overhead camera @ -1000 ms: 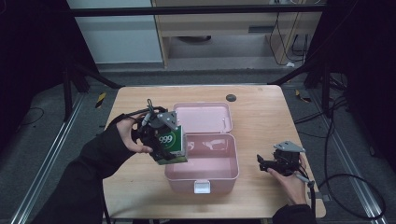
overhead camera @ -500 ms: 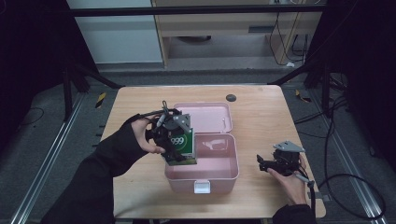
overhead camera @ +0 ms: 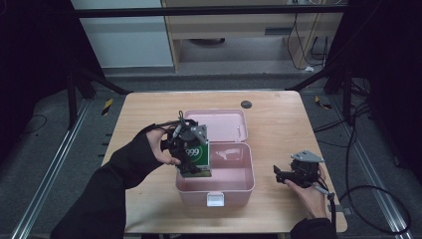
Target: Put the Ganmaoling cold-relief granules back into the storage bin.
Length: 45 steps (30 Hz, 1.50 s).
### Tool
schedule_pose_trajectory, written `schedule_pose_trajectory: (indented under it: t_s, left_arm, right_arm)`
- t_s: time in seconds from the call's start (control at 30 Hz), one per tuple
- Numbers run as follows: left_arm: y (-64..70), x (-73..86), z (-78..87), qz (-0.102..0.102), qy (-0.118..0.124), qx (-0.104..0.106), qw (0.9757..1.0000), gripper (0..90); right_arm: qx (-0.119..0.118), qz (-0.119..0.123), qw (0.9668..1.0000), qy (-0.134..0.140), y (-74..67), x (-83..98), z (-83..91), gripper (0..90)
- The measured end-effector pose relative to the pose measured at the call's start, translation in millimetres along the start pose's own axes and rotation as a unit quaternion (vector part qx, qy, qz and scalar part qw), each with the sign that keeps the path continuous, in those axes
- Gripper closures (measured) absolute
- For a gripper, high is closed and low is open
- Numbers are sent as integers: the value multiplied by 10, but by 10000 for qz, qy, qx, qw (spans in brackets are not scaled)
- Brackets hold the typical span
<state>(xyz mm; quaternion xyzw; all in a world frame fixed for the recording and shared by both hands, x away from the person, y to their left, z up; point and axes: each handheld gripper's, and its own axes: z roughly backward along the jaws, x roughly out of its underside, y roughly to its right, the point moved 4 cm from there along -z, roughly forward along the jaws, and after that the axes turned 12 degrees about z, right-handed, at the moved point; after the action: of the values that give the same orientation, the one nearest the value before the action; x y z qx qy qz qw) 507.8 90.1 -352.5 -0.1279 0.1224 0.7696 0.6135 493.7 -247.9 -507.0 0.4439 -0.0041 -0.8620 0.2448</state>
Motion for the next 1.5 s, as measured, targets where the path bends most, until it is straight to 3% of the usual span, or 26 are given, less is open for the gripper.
schedule_pose_trajectory:
  t_s: [0.57,1.07,1.43,1.5]
  left_arm:
    - [-31,50,-275,62,-193,122,9997,138]
    - [-54,188,-585,179,-374,162,9990,131]
    - [-40,234,-727,194,-574,154,9980,123]
    - [-41,222,-712,207,-497,220,9983,96]
  right_arm:
    - [12,17,10000,-17,-5,3,-5,36]
    - [11,47,10000,-34,-12,3,-9,32]
    - [24,69,10000,-47,-13,2,-10,29]
    - [27,68,10000,-48,-11,3,-10,28]
